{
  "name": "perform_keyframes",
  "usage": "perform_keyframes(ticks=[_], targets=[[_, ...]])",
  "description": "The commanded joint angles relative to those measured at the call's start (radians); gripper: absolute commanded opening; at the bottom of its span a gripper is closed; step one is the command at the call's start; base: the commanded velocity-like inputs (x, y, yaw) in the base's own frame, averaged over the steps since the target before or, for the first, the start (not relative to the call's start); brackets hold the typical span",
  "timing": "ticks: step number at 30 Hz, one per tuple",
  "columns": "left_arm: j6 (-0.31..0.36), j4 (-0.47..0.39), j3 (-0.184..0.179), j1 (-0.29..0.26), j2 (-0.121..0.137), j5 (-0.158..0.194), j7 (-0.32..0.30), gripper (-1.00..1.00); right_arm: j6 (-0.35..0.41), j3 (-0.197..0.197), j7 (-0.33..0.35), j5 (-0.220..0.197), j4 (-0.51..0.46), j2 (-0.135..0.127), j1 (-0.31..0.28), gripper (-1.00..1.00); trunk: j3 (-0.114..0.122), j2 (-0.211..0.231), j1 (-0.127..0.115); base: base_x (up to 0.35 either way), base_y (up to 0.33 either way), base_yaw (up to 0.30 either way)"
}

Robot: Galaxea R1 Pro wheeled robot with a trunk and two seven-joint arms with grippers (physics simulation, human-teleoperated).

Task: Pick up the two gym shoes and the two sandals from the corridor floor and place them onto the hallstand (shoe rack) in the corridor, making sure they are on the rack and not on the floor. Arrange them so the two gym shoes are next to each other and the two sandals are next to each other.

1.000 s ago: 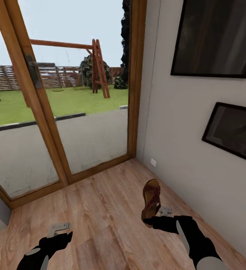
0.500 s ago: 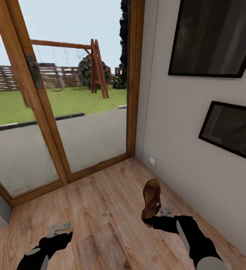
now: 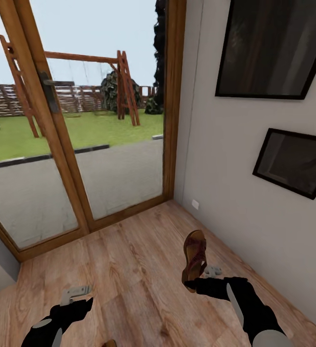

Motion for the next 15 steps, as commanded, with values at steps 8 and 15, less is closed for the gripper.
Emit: perform_keyframes(ticks=[8,15], targets=[[0.0,0.0,0.0,0.0,0.0,0.0,0.0,1.0,0.001,0.0,-0.002,-0.003,0.0,0.0,0.0,-1.0,0.0,0.0,0.0,-0.002,0.184,0.0],[0.0,0.0,-0.001,0.0,0.0,0.0,0.0,1.0,0.001,0.0,-0.002,-0.003,0.0,0.0,0.0,-1.0,0.0,0.0,0.0,0.0,0.287,0.0]])
